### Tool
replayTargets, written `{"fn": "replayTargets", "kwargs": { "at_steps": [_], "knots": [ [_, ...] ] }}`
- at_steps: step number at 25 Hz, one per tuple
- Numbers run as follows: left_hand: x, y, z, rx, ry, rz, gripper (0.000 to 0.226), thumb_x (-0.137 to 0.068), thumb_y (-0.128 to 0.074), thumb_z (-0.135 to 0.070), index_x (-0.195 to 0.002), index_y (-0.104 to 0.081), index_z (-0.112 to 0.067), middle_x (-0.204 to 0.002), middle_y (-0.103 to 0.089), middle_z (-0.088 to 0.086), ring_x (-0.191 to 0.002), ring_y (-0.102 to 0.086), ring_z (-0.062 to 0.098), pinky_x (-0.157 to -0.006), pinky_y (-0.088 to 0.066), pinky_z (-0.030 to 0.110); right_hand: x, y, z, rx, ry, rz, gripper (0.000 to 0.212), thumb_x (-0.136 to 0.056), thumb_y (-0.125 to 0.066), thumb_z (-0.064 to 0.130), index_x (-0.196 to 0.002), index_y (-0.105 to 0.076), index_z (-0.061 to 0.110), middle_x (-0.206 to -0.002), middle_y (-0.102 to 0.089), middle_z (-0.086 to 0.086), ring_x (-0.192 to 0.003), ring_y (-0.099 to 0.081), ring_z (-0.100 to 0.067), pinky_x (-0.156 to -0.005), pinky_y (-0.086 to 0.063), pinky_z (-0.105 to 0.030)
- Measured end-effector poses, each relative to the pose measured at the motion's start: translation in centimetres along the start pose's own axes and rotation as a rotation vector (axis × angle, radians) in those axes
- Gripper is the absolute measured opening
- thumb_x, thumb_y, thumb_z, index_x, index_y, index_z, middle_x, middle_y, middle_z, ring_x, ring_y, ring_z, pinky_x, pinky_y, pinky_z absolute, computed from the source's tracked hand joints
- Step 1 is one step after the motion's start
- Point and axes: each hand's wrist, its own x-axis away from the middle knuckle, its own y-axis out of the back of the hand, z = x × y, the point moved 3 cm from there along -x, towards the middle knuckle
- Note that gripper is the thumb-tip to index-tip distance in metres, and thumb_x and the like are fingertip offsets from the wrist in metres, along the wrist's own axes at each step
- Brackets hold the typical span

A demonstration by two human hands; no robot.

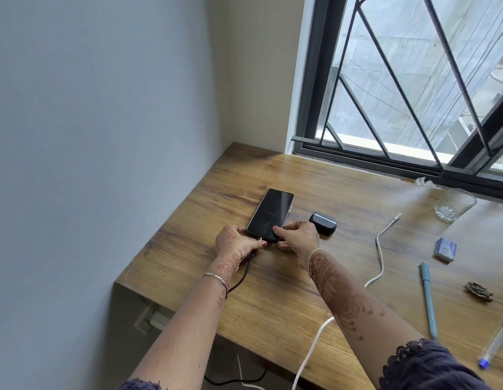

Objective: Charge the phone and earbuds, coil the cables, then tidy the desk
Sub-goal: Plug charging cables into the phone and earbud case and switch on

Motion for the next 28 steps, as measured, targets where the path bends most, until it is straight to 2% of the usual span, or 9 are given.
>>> {"fn": "replayTargets", "kwargs": {
  "at_steps": [4, 10, 14, 19, 21, 23, 26, 28],
  "knots": [
    [0.8, -0.3, -0.5, -0.146, -0.025, -0.07, 0.058, -0.063, -0.085, -0.038, -0.113, -0.061, -0.02, -0.108, -0.072, 0.001, -0.107, -0.063, 0.014, -0.081, -0.044, 0.022, 0.6, 0.4, 0.0, 0.098, 0.04, -0.064, 0.021, -0.067, -0.087, 0.023, -0.07, -0.069, 0.012, -0.058, -0.07, -0.003, -0.052, -0.07, -0.014, -0.064, -0.062, -0.035],
    [1.0, -0.5, -1.2, -0.281, -0.086, -0.141, 0.052, -0.064, -0.083, -0.045, -0.107, -0.064, -0.023, -0.107, -0.07, 0.0, -0.105, -0.064, 0.017, -0.07, -0.039, 0.02, 0.9, 0.5, 0.1, 0.148, 0.068, -0.115, 0.017, -0.071, -0.084, 0.026, -0.074, -0.071, 0.014, -0.06, -0.072, -0.004, -0.058, -0.072, -0.014, -0.066, -0.061, -0.031],
    [1.0, -0.8, -1.1, -0.305, -0.113, -0.166, 0.05, -0.062, -0.084, -0.043, -0.103, -0.064, -0.023, -0.107, -0.07, 0.0, -0.105, -0.064, 0.017, -0.069, -0.038, 0.019, 1.0, 0.5, 0.2, 0.145, 0.054, -0.147, 0.012, -0.074, -0.08, 0.021, -0.071, -0.07, 0.016, -0.055, -0.07, -0.002, -0.046, -0.067, -0.009, -0.059, -0.06, -0.027],
    [0.5, -0.3, -1.5, -0.386, -0.115, -0.109, 0.07, -0.058, -0.082, -0.056, -0.113, -0.057, -0.02, -0.11, -0.066, 0.002, -0.108, -0.061, 0.019, -0.071, -0.04, 0.023, 1.2, 0.4, 0.4, 0.169, 0.072, -0.141, 0.011, -0.074, -0.079, 0.02, -0.077, -0.07, 0.016, -0.058, -0.07, -0.002, -0.048, -0.067, -0.009, -0.06, -0.06, -0.027],
    [0.4, -0.3, -1.9, -0.391, -0.138, -0.118, 0.072, -0.061, -0.079, -0.06, -0.115, -0.054, -0.019, -0.109, -0.064, 0.003, -0.107, -0.06, 0.022, -0.07, -0.04, 0.025, 1.5, 0.5, 0.5, 0.2, 0.113, -0.153, 0.009, -0.075, -0.077, 0.021, -0.075, -0.069, 0.017, -0.058, -0.07, 0.0, -0.053, -0.069, -0.009, -0.066, -0.06, -0.027],
    [0.2, -0.9, -2.6, -0.347, -0.208, -0.124, 0.06, -0.07, -0.075, -0.054, -0.114, -0.054, -0.019, -0.109, -0.065, 0.003, -0.106, -0.061, 0.022, -0.074, -0.045, 0.027, 1.8, 0.9, 0.5, 0.247, 0.179, -0.158, 0.009, -0.076, -0.076, 0.025, -0.075, -0.069, 0.019, -0.069, -0.073, -0.001, -0.069, -0.072, -0.014, -0.077, -0.059, -0.032],
    [0.4, -2.8, -4.7, -0.28, -0.318, -0.116, 0.035, -0.083, -0.068, -0.04, -0.109, -0.056, -0.02, -0.107, -0.067, 0.004, -0.102, -0.063, 0.021, -0.085, -0.05, 0.03, 2.2, 2.6, 1.0, 0.229, 0.265, -0.187, 0.01, -0.078, -0.072, 0.029, -0.074, -0.068, 0.02, -0.076, -0.073, 0.0, -0.073, -0.072, -0.018, -0.08, -0.059, -0.037],
    [1.1, -4.7, -6.3, -0.282, -0.386, -0.097, 0.025, -0.086, -0.063, -0.034, -0.106, -0.059, -0.019, -0.103, -0.068, 0.003, -0.097, -0.064, 0.021, -0.079, -0.048, 0.027, 2.4, 4.8, 1.5, 0.306, 0.301, -0.276, 0.015, -0.077, -0.069, 0.035, -0.074, -0.068, 0.02, -0.078, -0.073, 0.0, -0.081, -0.07, -0.019, -0.082, -0.056, -0.033]
  ]
}}
